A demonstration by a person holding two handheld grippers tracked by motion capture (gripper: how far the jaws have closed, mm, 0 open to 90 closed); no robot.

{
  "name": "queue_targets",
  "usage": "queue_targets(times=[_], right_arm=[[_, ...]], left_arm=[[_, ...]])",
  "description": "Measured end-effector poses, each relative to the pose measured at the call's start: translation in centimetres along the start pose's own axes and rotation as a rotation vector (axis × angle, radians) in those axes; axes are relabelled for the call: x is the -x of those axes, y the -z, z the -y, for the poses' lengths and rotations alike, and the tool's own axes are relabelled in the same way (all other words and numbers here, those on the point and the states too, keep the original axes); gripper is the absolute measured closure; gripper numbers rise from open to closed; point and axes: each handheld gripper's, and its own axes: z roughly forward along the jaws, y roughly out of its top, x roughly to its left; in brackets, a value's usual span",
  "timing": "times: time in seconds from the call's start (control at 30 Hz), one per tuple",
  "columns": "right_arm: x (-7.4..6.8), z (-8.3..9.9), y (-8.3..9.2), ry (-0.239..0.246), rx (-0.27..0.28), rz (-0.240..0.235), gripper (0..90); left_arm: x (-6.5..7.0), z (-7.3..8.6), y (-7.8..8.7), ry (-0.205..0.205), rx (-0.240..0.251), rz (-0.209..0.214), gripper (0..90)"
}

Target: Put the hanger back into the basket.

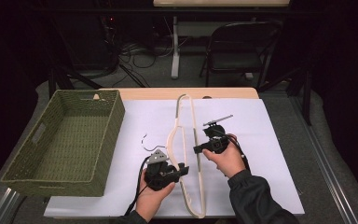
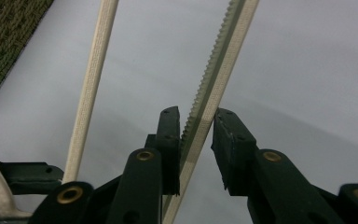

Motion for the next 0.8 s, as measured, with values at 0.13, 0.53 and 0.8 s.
queue_targets(times=[0.13, 0.53, 0.8], right_arm=[[0.4, 0.3, -0.2, -0.021, -0.005, -0.013, 69.6], [0.9, 0.8, -0.5, -0.018, -0.005, -0.032, 56.4], [1.0, 1.0, -0.3, -0.021, -0.008, -0.032, 55.4]], left_arm=[[-0.3, -0.5, 0.2, 0.001, -0.013, -0.001, 74.9], [-1.8, -1.6, 1.0, 0.036, -0.014, -0.047, 83.5], [-2.8, -1.7, 0.7, 0.074, -0.078, -0.089, 86.5]])
